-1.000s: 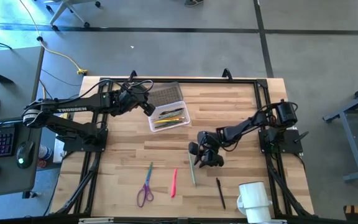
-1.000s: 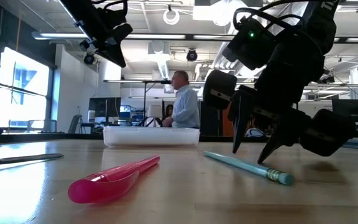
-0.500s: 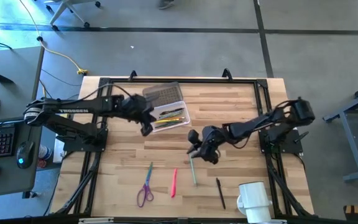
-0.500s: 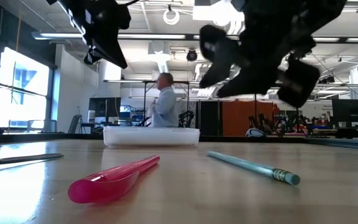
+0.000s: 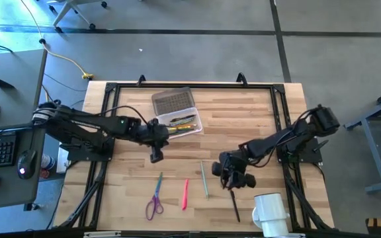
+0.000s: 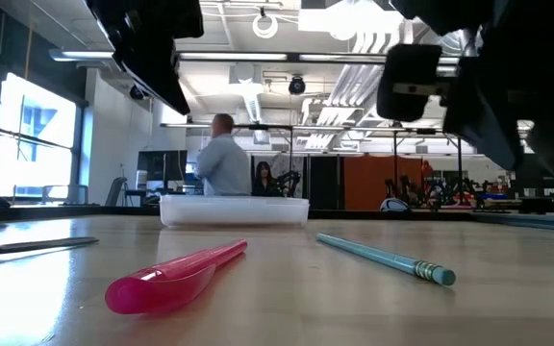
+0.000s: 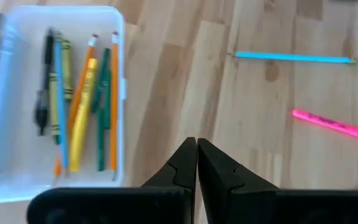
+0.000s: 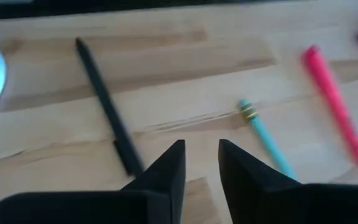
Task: Pick & place school supplies into a supply box
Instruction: Put the black pen into the transparent supply box
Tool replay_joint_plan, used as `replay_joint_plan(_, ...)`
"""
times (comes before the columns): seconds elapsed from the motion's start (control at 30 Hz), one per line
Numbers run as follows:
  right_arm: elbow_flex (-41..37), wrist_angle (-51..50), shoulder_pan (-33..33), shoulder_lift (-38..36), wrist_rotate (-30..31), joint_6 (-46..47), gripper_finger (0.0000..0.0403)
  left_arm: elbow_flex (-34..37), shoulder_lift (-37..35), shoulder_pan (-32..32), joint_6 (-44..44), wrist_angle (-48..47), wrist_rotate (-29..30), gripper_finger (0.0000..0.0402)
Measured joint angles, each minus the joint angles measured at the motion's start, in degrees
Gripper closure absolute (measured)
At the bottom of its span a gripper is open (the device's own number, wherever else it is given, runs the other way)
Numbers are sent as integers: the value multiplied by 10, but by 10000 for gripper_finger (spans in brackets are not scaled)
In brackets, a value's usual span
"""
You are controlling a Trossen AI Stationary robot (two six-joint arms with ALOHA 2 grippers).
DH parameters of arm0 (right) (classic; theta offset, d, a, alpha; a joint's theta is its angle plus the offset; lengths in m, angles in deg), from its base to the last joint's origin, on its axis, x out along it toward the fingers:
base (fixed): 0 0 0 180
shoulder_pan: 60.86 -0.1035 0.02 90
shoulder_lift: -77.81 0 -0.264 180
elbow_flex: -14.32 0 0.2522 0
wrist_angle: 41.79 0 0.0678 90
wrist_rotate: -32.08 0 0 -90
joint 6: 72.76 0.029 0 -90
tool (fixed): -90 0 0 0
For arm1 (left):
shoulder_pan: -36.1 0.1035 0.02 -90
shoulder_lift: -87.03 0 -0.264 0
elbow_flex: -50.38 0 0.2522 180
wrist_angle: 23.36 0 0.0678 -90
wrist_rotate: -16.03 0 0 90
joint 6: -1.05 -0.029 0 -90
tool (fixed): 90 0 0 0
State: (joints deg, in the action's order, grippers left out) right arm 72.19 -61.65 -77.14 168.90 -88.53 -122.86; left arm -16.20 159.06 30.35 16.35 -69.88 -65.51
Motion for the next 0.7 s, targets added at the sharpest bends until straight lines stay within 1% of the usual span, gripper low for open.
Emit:
replay_joint_plan(0.1,1,0,-11,12,0,16,334,0,15,-11,8,9,-1,351)
replay_joint_plan(0.27,0,-19,-32,39,-18,39,339,0,29,-10,29,22,-5,351)
replay_joint_plan(0.4,0,-12,-49,51,-19,16,337,0,33,-10,30,28,-6,351)
replay_joint_plan(0.57,1,-5,-55,63,12,-7,329,0,33,-10,32,32,-6,351)
replay_joint_plan(0.7,1,-4,-55,83,-1,-11,322,0,33,-10,32,32,-5,351)
